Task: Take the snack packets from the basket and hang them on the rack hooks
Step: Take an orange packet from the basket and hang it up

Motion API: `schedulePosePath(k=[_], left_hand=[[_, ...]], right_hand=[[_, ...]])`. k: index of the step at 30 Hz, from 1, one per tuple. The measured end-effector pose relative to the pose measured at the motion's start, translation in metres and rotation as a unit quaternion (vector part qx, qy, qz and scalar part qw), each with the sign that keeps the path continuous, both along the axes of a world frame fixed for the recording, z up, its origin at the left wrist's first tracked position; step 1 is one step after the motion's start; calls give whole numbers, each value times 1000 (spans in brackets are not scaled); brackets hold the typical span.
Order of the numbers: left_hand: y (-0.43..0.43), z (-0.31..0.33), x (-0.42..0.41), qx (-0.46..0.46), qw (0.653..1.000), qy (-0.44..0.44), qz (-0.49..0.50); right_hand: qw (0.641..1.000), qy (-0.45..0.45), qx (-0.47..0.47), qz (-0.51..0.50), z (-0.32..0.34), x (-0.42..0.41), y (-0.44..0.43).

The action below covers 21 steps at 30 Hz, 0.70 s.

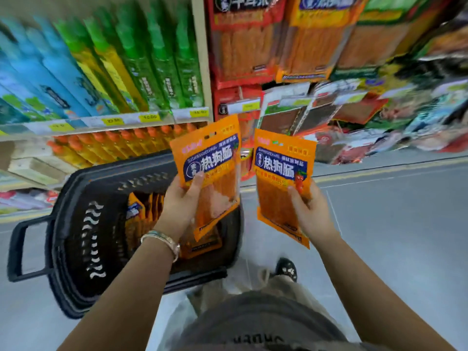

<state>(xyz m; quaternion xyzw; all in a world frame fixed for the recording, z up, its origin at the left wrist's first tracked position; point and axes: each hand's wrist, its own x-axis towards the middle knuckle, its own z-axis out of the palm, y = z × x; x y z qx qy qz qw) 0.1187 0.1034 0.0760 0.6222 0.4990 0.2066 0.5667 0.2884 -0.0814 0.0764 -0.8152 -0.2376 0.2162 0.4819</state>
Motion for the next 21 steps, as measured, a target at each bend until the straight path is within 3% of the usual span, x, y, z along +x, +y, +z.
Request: schedulePosePath(k=[6,13,21], left_hand=[[-65,19,94,9,997,-77,-15],[-97,70,187,40,991,-123,36],[-59,157,241,185,966,-175,41]], right_hand=[[997,17,16,-71,19,81,-67],[985,-166,27,-32,60,183,-89],[960,-241,145,-1,145,256,-45]])
